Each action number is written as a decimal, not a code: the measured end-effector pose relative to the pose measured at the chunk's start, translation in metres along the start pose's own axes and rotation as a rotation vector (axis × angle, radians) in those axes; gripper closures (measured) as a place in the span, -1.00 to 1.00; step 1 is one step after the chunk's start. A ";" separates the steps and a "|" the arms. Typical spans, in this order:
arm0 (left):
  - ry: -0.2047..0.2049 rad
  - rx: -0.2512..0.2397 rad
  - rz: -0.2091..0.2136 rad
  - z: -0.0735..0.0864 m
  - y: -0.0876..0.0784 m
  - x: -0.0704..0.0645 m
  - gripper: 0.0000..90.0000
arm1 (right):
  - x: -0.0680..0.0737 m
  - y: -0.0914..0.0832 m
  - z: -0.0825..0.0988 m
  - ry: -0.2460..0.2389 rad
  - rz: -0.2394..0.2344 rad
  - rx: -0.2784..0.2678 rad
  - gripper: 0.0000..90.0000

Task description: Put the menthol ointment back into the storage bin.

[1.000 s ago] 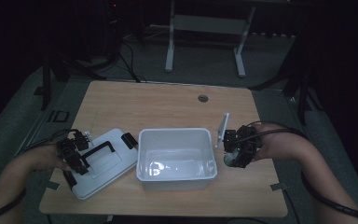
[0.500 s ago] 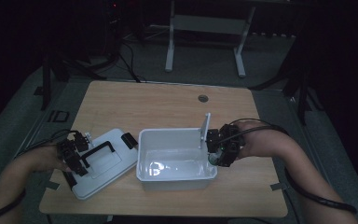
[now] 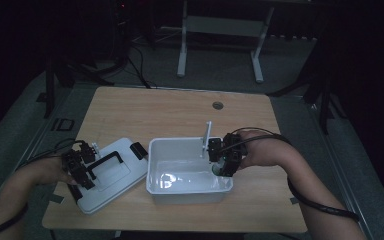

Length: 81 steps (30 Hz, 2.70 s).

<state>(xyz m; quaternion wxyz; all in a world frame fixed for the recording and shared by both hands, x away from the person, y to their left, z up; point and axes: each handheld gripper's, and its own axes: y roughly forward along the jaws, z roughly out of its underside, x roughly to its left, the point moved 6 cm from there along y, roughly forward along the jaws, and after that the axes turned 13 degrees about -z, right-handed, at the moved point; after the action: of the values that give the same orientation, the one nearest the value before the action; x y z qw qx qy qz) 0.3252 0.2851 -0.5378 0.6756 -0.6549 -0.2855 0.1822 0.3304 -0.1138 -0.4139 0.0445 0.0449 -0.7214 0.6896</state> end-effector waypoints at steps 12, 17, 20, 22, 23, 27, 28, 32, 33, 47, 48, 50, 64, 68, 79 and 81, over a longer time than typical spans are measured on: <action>-0.003 0.008 0.006 0.002 0.003 0.000 -0.30 | -0.005 0.039 -0.011 -0.006 -0.037 0.037 0.11; -0.005 0.005 0.008 0.002 0.002 0.001 -0.30 | -0.009 0.052 -0.016 -0.002 -0.051 0.041 0.11; -0.003 0.006 0.005 0.001 0.001 0.001 -0.30 | -0.013 0.059 -0.018 0.010 -0.056 0.048 0.11; -0.004 0.000 0.004 0.000 0.001 0.001 -0.30 | -0.016 0.064 -0.020 0.017 -0.058 0.055 0.11; -0.004 -0.002 0.005 0.000 0.000 0.001 -0.30 | -0.017 0.067 -0.020 0.017 -0.058 0.063 0.11; 0.001 0.008 0.004 0.001 0.001 0.001 -0.30 | -0.019 0.074 -0.023 0.017 -0.068 0.066 0.11; -0.001 0.008 0.004 0.001 0.002 0.001 -0.30 | -0.020 0.075 -0.023 0.023 -0.070 0.067 0.11; 0.001 0.006 0.006 -0.001 0.003 -0.001 -0.30 | -0.025 0.084 -0.027 0.042 -0.069 0.074 0.11; 0.001 0.007 0.006 -0.001 0.003 -0.001 -0.30 | -0.026 0.086 -0.028 0.044 -0.064 0.079 0.11; 0.000 0.004 0.011 -0.001 0.004 0.000 -0.30 | -0.030 0.106 -0.037 0.058 -0.061 0.133 0.11; 0.000 0.005 0.011 -0.001 0.004 0.000 -0.30 | -0.030 0.107 -0.038 0.059 -0.063 0.134 0.11; -0.001 0.006 0.012 -0.001 0.005 0.000 -0.30 | -0.029 0.109 -0.041 0.055 -0.065 0.142 0.11; 0.010 0.010 0.009 -0.001 0.006 -0.001 -0.30 | -0.036 0.126 -0.057 0.071 -0.082 0.153 0.11; 0.010 0.011 0.007 0.000 0.005 -0.001 -0.30 | -0.037 0.132 -0.058 0.075 -0.092 0.162 0.11; 0.012 0.012 0.005 -0.002 0.005 -0.002 -0.30 | -0.038 0.140 -0.055 0.098 -0.122 0.179 0.11; 0.013 0.010 0.004 -0.003 0.004 -0.002 -0.30 | -0.039 0.141 -0.056 0.098 -0.125 0.169 0.11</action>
<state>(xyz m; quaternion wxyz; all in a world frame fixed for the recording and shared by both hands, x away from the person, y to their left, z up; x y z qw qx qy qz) 0.3262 0.2823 -0.5424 0.6803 -0.6532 -0.2789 0.1810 0.3512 -0.0515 -0.5555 0.1190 0.0597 -0.6536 0.7450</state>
